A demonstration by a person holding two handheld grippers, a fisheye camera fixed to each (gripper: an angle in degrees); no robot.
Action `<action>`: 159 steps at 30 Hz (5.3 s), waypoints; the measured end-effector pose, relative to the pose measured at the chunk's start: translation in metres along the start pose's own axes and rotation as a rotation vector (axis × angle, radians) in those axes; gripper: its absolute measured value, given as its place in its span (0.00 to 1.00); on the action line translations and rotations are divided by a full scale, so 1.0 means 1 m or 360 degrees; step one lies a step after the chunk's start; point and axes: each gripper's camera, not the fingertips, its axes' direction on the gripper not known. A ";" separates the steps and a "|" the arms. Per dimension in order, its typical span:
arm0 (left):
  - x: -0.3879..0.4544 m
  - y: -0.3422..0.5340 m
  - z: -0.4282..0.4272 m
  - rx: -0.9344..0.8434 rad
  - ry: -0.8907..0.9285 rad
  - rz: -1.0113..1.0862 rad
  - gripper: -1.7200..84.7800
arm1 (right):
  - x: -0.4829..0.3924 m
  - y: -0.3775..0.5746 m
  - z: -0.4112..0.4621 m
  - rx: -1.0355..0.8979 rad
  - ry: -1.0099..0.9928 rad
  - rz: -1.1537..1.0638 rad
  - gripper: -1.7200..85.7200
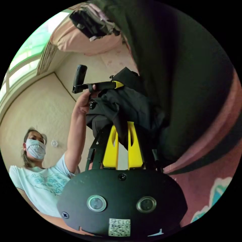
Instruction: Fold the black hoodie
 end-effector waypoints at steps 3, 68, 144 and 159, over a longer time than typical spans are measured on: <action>0.021 -0.040 -0.004 0.0149 0.0183 -0.0037 0.14 | 0.014 -0.013 -0.057 0.0144 0.0009 0.0165 0.10; 0.138 0.246 0.344 0.1557 0.0573 -0.1331 0.17 | -0.235 0.043 0.352 -0.0561 0.2238 -0.2143 0.02; 0.238 -0.010 0.235 0.1562 0.0767 -0.0715 0.21 | -0.123 -0.302 -0.016 -0.0880 0.1823 -0.1003 0.12; 0.275 -0.034 0.199 0.1676 0.0378 -0.0581 0.20 | -0.194 -0.262 -0.171 -0.0567 0.1592 -0.1270 0.21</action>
